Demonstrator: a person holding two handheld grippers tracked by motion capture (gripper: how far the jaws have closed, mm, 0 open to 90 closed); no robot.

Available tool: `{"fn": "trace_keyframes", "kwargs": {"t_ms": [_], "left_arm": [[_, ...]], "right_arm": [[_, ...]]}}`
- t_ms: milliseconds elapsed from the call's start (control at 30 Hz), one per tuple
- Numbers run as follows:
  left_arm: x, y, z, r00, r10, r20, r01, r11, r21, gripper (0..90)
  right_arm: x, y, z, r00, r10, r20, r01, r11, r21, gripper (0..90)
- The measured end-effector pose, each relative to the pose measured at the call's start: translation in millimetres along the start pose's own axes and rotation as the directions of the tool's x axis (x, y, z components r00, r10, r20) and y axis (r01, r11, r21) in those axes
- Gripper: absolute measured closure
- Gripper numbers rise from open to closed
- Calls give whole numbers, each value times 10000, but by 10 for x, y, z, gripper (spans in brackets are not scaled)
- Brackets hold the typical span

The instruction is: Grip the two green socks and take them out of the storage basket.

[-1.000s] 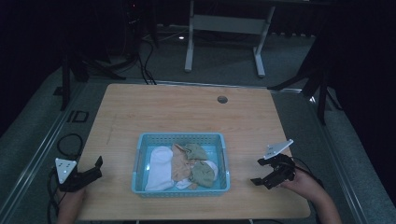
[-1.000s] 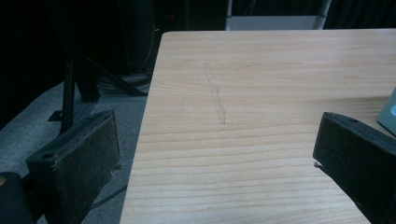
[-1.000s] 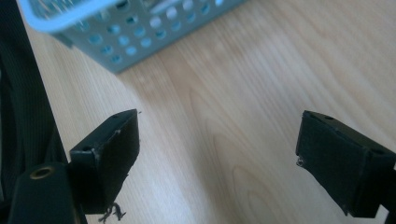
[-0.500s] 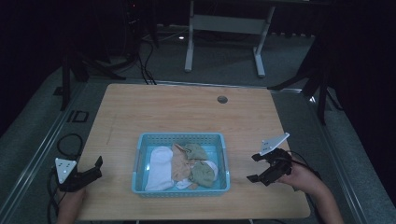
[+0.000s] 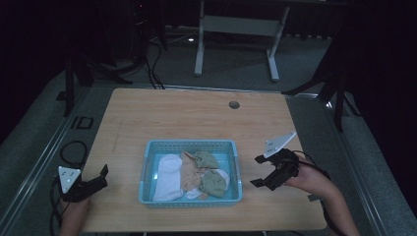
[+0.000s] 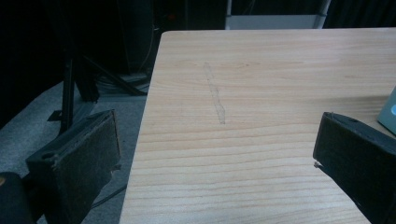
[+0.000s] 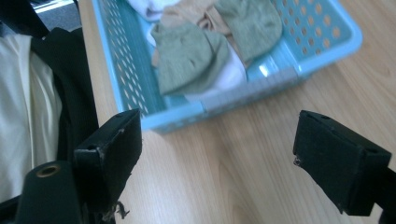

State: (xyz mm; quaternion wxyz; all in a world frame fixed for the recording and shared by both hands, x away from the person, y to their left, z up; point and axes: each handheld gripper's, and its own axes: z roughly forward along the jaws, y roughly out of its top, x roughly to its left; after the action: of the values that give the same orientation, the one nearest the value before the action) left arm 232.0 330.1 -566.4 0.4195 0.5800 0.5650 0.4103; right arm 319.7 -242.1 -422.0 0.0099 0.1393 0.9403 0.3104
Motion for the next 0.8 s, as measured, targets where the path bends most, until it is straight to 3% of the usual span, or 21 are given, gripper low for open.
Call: {"fn": "trace_keyframes", "kwargs": {"t_ms": [333, 500, 800], "left_arm": [[6, 0, -3, 10000, 8, 32, -8, 10000, -9, 3], [7, -1, -4, 10000, 10, 32, -10, 10000, -15, 4], [8, -1, -4, 10000, 8, 47, -8, 10000, 3, 3]], "right_arm": [[89, 359, 120, 9969, -721, -318, 719, 9974, -103, 153], [105, 452, 200, 9944, -936, -491, 932, 9956, -96, 153], [113, 555, 568, 9908, -1201, -618, 1229, 9915, 430, 197]]}}
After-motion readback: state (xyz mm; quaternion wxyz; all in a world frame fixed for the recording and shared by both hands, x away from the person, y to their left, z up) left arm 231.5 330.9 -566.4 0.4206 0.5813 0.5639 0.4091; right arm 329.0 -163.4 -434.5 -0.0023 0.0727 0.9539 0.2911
